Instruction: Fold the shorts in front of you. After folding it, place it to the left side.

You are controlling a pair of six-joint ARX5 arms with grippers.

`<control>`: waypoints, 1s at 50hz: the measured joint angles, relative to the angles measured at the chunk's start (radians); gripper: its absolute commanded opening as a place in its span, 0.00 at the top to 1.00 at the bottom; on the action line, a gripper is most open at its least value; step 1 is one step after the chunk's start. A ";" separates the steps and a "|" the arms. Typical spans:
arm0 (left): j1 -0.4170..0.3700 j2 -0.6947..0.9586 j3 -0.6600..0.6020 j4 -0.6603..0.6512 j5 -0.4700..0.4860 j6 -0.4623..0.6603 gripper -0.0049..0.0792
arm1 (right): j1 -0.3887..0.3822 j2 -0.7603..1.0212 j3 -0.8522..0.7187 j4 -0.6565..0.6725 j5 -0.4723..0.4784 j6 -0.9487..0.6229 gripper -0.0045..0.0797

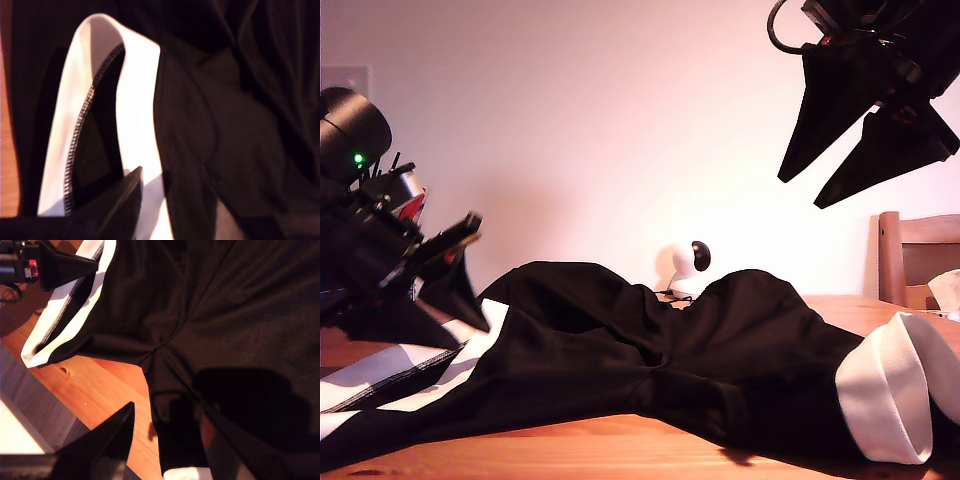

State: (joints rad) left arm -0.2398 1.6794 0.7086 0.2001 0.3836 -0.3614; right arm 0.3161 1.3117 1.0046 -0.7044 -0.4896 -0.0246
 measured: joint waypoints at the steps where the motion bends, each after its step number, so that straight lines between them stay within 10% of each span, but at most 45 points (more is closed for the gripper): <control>1: 0.000 0.006 0.000 0.004 -0.001 0.000 0.55 | 0.000 0.000 0.000 0.000 0.000 0.000 0.51; 50: 0.055 0.220 0.406 -0.401 0.017 0.021 0.49 | 0.000 0.000 0.000 0.000 0.002 -0.026 0.51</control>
State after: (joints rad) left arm -0.1852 1.8999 1.1145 -0.2012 0.4004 -0.3405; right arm 0.3161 1.3117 1.0046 -0.7044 -0.4877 -0.0505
